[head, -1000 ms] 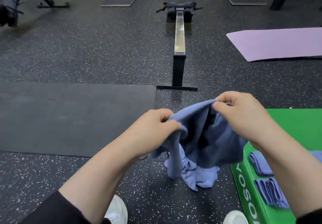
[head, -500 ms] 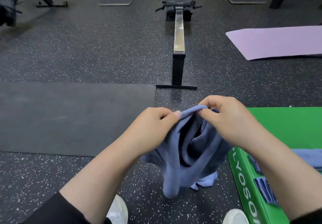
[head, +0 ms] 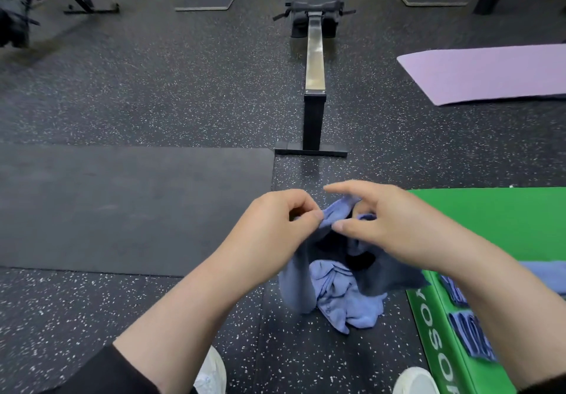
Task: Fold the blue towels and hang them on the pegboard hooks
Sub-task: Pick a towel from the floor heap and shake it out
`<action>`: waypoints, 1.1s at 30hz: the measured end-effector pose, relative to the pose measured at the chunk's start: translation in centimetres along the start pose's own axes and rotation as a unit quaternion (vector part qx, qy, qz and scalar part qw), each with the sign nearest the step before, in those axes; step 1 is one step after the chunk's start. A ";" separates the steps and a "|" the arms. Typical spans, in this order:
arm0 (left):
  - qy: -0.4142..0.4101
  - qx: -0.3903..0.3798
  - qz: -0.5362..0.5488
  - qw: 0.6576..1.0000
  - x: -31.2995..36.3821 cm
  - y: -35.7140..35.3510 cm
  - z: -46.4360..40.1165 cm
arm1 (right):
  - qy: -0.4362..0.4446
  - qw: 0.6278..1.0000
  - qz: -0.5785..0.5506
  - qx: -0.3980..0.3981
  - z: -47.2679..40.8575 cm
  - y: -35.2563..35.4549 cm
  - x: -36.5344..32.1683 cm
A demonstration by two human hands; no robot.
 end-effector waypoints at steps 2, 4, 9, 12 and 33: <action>-0.016 0.011 -0.002 1.000 0.3 -0.1 0.0 | 0.016 1.000 0.012 0.021 -0.3 -0.4 0.2; -0.037 0.033 -0.016 0.999 0.5 0.0 0.0 | 0.012 0.999 0.010 0.035 -0.5 -0.6 0.4; -0.015 0.002 -0.025 1.000 0.0 0.1 0.0 | 0.010 0.994 0.013 0.107 -0.6 0.3 0.3; 0.030 -0.043 -0.108 0.993 -0.6 0.5 0.0 | -0.020 0.985 0.010 0.168 -0.5 1.2 1.0; -0.035 0.014 -0.083 0.996 -0.6 0.0 0.0 | 0.043 0.998 0.037 0.029 -0.6 -1.3 0.4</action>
Point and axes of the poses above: each hand's wrist, its own z-axis away from the middle knuckle, its own y-axis out of the back of the hand, x = y × z, the point moved 2 cm from there along -z, towards the middle knuckle, and after that the axes turned 2 degrees about -x, right-handed, at the moved point
